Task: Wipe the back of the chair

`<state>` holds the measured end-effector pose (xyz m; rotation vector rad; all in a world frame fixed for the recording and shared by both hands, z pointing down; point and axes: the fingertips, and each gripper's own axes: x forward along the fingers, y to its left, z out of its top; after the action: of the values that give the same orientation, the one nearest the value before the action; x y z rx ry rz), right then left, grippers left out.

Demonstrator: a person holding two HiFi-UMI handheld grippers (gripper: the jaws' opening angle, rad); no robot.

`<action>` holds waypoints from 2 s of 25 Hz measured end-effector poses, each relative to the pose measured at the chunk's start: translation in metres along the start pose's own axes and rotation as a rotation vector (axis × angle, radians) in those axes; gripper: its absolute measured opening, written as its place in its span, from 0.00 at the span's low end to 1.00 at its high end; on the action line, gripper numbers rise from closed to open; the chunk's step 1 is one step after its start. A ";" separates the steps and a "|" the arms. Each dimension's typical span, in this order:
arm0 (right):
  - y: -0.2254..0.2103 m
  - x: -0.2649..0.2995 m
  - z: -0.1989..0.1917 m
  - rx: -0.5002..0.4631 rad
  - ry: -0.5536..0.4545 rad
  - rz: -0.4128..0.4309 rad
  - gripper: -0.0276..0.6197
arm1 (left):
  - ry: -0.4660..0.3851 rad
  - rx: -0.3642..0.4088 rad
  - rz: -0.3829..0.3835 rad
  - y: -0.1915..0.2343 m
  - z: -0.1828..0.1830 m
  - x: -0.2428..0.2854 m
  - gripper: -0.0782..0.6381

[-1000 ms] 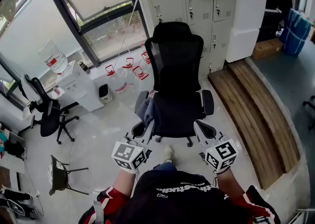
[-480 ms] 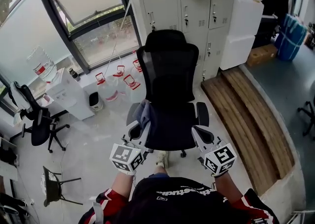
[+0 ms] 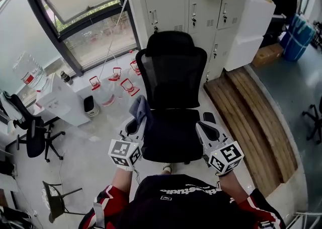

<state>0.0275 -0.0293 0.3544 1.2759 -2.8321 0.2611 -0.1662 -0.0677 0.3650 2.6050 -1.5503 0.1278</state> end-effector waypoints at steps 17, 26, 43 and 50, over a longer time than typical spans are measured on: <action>-0.093 0.206 0.000 0.033 0.048 -0.137 0.07 | 0.083 -0.020 0.058 0.242 -0.054 0.199 0.19; -0.121 0.248 -0.010 0.052 0.062 -0.148 0.07 | 0.120 0.016 0.087 0.294 -0.084 0.267 0.19; -0.221 0.258 -0.019 0.067 0.114 -0.166 0.07 | 0.239 -0.010 0.290 0.392 -0.177 0.414 0.19; -0.261 0.242 -0.020 0.083 0.130 -0.207 0.07 | 0.287 -0.009 0.297 0.379 -0.200 0.453 0.19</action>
<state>0.0601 -0.3759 0.4329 1.4944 -2.5824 0.4405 -0.2879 -0.6143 0.6388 2.2106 -1.8040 0.4928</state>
